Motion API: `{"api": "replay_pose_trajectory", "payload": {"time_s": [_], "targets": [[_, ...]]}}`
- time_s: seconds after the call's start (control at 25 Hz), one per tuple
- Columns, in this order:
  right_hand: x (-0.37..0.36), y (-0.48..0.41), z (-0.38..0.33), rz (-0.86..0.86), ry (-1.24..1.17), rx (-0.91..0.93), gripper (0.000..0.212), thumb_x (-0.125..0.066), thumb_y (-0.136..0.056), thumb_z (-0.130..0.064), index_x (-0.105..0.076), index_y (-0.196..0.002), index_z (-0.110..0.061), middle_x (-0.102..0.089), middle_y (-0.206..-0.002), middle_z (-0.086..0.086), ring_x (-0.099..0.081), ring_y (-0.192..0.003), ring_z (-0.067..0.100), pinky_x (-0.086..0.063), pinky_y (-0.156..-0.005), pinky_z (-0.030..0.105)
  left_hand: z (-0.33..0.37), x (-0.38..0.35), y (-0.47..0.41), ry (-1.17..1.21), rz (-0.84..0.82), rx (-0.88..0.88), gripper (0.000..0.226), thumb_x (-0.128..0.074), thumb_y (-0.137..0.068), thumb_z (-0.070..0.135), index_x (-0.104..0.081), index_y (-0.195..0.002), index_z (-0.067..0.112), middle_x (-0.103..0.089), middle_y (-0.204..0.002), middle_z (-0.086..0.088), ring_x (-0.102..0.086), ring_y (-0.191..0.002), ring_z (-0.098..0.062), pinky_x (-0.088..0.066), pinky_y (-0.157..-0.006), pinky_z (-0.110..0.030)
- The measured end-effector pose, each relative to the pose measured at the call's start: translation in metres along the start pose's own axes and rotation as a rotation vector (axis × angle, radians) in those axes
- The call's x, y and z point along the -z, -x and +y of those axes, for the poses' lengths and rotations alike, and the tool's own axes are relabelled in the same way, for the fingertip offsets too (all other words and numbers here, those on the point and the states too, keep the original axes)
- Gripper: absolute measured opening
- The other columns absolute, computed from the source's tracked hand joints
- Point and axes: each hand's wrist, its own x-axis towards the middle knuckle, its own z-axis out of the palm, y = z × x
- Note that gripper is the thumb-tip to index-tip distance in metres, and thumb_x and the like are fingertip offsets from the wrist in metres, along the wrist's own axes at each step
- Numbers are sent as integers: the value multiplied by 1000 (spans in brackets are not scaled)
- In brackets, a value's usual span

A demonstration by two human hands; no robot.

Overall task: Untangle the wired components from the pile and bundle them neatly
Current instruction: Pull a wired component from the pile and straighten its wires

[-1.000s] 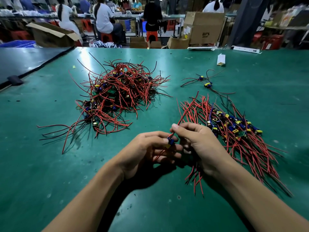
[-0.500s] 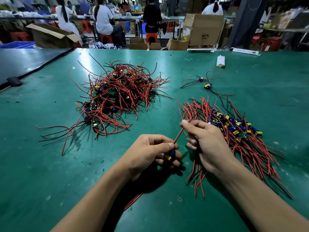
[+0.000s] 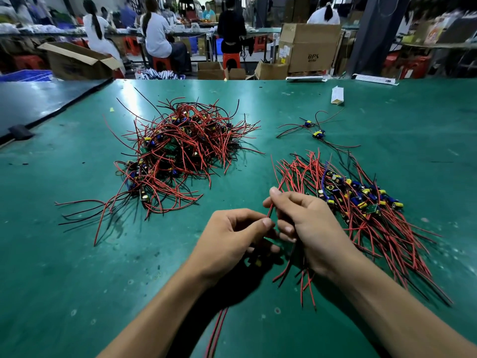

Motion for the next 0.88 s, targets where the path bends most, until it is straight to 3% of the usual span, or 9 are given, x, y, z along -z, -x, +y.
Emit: {"api": "replay_pose_trajectory", "payload": {"time_s": [0.16, 0.28, 0.36, 0.6, 0.68, 0.76, 0.88], "targets": [[-5, 6, 5, -60, 46, -65, 27, -75, -87, -28, -69, -84, -2, -47, -50, 3, -42, -38, 13, -44, -41, 23, -1, 0, 2, 7, -18, -4, 14, -59, -94, 8, -70, -92, -2, -70, -78, -21, -66, -60, -25, -53, -60, -32], [0, -1, 2, 55, 10, -14, 28, -78, -78, -35, -72, -77, -8, -35, -48, -1, -29, -35, 7, -29, -34, 14, 1, 2, 1, 107, -61, 55, 13, -59, -92, 6, -67, -89, -4, -67, -73, -17, -64, -55, -22, -53, -56, -27], [6, -6, -1, 128, -104, 61, 27, -76, -74, -34, -68, -77, -8, -29, -54, -1, -20, -34, 4, -18, -32, 14, 3, 2, 2, 176, -93, 83, 14, -62, -86, 9, -67, -88, -3, -66, -72, -17, -64, -54, -21, -54, -55, -26], [10, -5, -6, 174, -45, 72, 31, -73, -79, -40, -70, -72, -10, -40, -54, -3, -23, -35, 3, -19, -31, 15, 7, 5, 3, 287, -126, 136, 17, -61, -83, 9, -66, -90, -6, -66, -71, -17, -63, -52, -20, -54, -53, -25], [9, -5, -11, 156, -133, -31, 38, -67, -84, -44, -68, -70, -9, -43, -54, -4, -24, -34, 3, -20, -29, 15, 9, 6, 4, 293, -140, 153, 15, -61, -84, 9, -67, -89, -4, -65, -72, -17, -63, -52, -20, -54, -53, -25], [12, -6, -21, 74, -383, -261, 42, -59, -91, -42, -63, -67, -8, -40, -52, -4, -27, -29, 2, -21, -26, 15, 9, 8, 4, 285, -160, 163, 13, -62, -84, 9, -69, -87, -1, -65, -72, -16, -63, -53, -20, -53, -53, -25], [15, -3, -32, -86, -697, -496, 31, -60, -86, -27, -59, -63, -6, -37, -52, -3, -30, -25, 5, -21, -24, 14, 9, 9, 4, 277, -167, 165, 13, -63, -84, 11, -72, -85, 3, -66, -73, -14, -64, -55, -20, -53, -56, -24]]}}
